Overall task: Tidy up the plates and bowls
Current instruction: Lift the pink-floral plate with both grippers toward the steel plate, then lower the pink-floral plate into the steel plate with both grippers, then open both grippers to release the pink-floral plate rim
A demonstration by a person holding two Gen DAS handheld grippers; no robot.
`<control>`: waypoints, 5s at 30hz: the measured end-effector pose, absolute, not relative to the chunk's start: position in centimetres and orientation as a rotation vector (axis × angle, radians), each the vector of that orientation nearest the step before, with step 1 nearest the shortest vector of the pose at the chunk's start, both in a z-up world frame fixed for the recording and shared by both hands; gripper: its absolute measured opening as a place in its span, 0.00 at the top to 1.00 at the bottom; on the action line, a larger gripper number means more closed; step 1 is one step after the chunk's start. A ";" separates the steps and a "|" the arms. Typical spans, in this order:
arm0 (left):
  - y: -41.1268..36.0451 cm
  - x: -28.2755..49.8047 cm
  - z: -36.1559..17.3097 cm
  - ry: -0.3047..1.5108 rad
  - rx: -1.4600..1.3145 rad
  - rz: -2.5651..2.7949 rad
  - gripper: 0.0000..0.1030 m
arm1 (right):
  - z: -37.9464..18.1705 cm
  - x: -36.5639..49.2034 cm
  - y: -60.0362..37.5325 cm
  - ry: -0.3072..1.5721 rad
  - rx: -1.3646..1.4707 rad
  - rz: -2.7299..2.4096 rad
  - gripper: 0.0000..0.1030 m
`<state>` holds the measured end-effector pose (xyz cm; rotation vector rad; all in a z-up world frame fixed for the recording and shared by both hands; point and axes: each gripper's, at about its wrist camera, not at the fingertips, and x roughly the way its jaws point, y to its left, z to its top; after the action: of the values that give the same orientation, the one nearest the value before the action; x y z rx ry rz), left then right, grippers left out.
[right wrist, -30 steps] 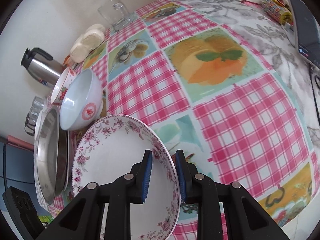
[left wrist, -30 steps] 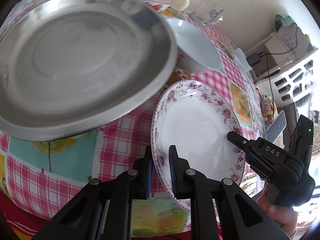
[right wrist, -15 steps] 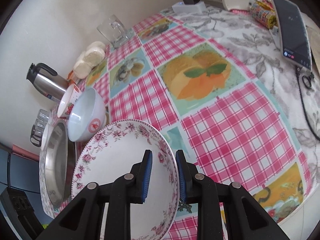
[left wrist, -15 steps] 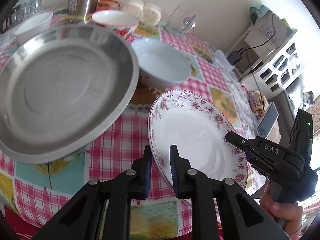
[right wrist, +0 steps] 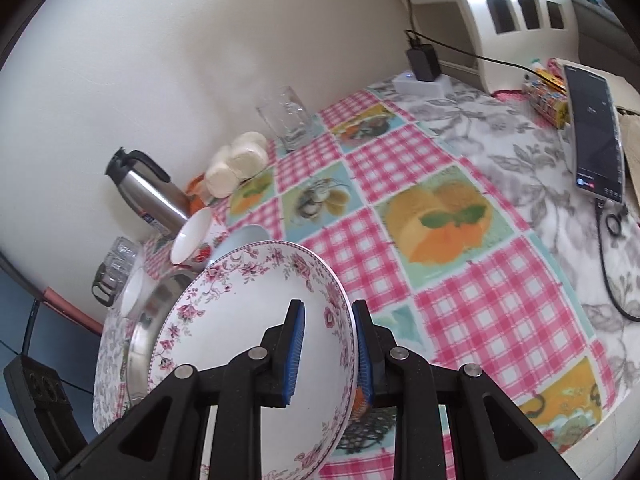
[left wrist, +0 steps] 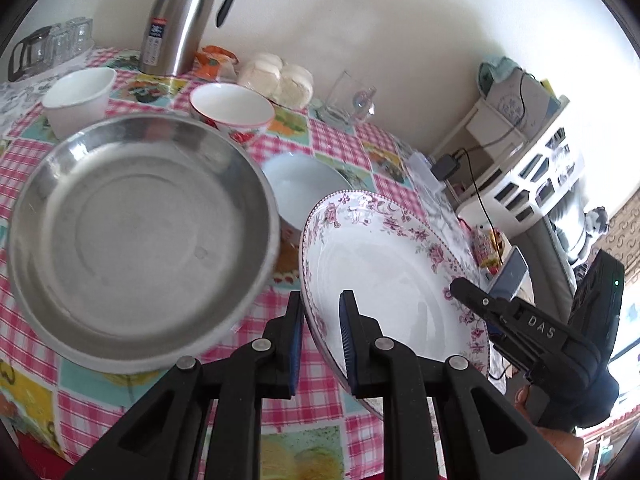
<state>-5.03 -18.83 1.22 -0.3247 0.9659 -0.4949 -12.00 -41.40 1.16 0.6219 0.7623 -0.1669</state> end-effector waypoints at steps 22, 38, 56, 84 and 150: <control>-10.3 -2.3 2.2 0.952 -0.470 -0.404 0.83 | 0.9 -7.9 -33.3 0.814 0.566 -0.079 0.75; -3.0 -0.8 1.7 0.947 -0.529 -0.315 0.83 | 0.5 -4.6 -26.5 0.860 0.520 0.012 0.75; -2.8 2.4 0.2 0.955 -0.413 -0.243 0.83 | -1.6 0.0 -24.3 0.903 0.518 -0.008 0.75; -5.0 5.6 -3.1 1.046 -0.302 -0.202 0.83 | -3.2 2.6 -24.3 0.932 0.423 -0.047 0.75; -3.3 3.9 -0.6 1.070 -0.287 -0.143 0.76 | -1.6 0.0 -24.3 0.970 0.375 0.004 0.73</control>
<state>3.92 -3.31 -0.63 -0.2870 1.0698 -0.1429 0.01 -24.33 -1.61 0.3753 0.9701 0.0038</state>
